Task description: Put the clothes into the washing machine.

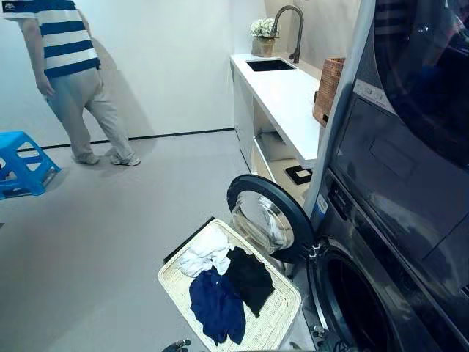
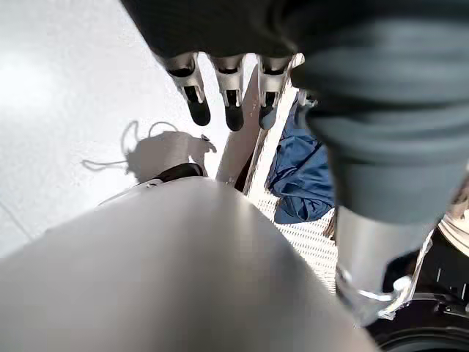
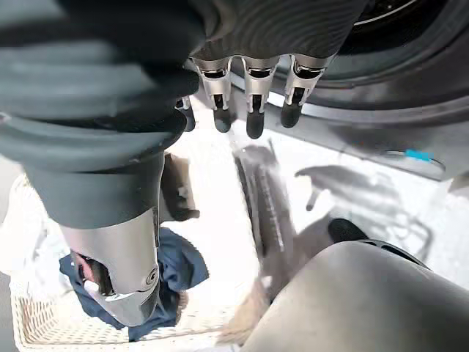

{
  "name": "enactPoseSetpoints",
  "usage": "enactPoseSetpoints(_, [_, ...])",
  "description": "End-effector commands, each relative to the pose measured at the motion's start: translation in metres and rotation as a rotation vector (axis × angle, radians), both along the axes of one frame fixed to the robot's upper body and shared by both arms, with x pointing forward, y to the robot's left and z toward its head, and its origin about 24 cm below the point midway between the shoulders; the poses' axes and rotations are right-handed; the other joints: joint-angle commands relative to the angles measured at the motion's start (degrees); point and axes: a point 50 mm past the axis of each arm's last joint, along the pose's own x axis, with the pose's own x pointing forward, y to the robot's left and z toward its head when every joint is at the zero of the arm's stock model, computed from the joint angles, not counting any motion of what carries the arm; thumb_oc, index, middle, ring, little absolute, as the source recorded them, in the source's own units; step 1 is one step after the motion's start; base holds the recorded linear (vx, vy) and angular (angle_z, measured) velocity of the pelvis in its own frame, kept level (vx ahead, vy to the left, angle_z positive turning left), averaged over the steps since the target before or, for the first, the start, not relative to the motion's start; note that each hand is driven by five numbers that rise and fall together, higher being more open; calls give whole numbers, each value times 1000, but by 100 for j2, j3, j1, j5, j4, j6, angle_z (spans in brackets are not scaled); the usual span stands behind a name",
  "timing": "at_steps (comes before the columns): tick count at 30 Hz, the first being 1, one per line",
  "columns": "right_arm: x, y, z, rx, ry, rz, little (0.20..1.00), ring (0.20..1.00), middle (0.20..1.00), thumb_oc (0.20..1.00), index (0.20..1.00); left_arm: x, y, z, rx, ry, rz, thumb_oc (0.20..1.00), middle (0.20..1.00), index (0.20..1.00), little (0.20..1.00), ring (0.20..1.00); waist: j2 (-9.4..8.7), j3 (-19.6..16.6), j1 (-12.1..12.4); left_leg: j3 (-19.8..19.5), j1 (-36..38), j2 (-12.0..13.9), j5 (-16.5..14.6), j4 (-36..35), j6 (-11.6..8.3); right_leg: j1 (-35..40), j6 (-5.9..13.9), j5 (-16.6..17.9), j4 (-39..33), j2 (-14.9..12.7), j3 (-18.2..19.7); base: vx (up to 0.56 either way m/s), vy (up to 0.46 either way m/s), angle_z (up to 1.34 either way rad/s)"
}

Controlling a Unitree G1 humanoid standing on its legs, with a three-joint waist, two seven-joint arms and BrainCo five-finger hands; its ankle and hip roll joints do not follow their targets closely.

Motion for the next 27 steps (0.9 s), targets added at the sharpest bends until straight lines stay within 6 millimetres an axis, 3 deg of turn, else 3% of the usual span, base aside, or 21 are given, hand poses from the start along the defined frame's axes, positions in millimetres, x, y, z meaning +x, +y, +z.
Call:
enactPoseSetpoints(1, [31,21,8,34,-78,90,1000,1000,1000,1000,1000,27,-24,3,-47,-52,-39,1000,1000,1000,1000,1000,-171,171,-42,389,268,-577,-738,30,402,-255,370,81,79,16,244,170,15,-22])
enactPoseSetpoints(20, [31,20,8,30,-79,92,1000,1000,1000,1000,1000,34,-15,6,86,-154,18,1000,1000,1000,1000,1000,-189,288,-27,427,222,-571,-699,30,406,-320,364,97,111,19,251,0,0,0])
enactPoseSetpoints(27, [36,20,10,36,-100,78,1000,1000,1000,1000,1000,48,1,15,356,-284,50,1000,1000,1000,1000,1000,-219,414,-32,467,122,-573,-646,30,418,-456,360,136,131,23,304,12,3,-1])
